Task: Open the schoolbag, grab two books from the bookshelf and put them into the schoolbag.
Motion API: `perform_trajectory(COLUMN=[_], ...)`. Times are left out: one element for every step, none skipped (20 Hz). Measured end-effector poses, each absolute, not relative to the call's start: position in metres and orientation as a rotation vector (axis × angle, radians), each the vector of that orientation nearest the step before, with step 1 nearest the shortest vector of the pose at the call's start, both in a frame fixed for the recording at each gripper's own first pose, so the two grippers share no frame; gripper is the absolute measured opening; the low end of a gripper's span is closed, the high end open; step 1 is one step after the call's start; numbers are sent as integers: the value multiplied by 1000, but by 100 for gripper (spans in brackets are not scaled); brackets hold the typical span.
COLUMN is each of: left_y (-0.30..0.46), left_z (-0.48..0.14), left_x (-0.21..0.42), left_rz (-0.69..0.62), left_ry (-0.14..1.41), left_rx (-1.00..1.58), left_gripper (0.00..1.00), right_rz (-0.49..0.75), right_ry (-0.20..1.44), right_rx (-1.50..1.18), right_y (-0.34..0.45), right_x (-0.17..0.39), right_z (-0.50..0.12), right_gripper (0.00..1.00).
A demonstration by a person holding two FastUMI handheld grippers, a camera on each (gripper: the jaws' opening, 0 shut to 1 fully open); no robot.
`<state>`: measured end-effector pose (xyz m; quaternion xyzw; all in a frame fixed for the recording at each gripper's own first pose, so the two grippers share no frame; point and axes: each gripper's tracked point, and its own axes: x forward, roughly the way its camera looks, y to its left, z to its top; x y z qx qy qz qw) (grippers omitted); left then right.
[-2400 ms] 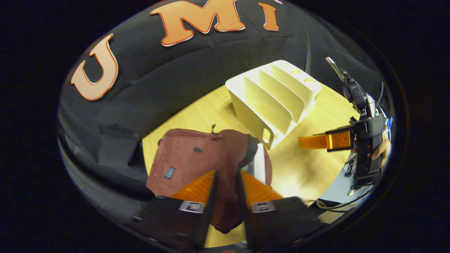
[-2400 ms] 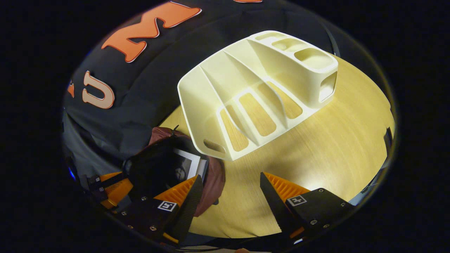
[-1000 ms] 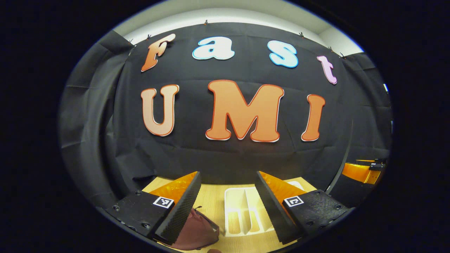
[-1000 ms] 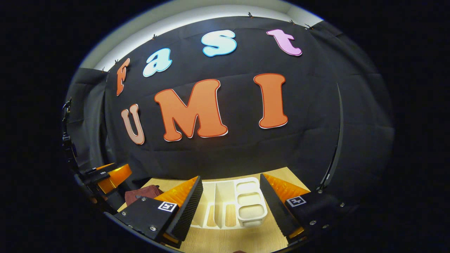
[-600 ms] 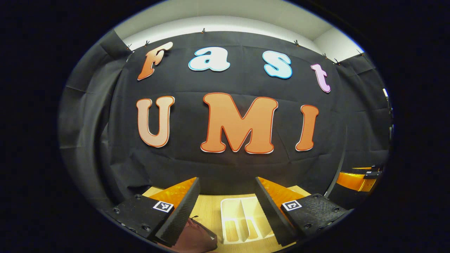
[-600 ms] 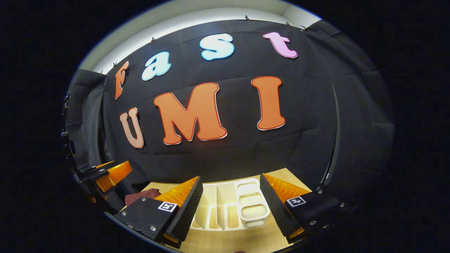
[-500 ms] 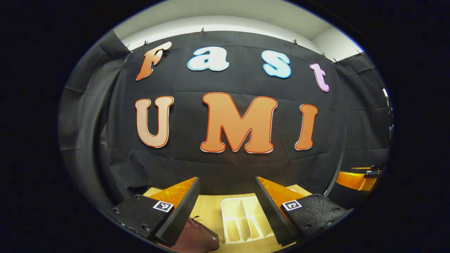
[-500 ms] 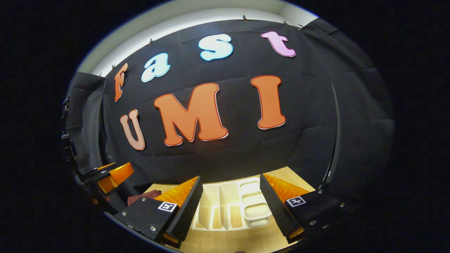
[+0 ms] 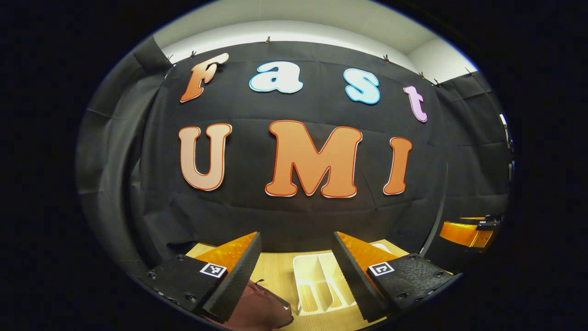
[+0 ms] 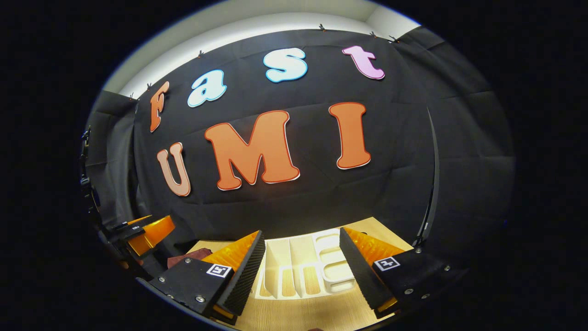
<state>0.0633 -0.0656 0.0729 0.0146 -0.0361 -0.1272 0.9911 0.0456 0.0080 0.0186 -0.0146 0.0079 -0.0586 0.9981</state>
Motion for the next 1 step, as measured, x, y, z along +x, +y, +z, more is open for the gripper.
perform_trajectory(left_y=[-64], left_z=[72], left_x=[60], left_rz=[-252], left_ry=[-77], left_rx=[30], left_gripper=[96], right_rz=[-120], right_ry=[9], right_rx=[-34], right_y=[10], right_x=[43], right_z=[18], right_gripper=[100])
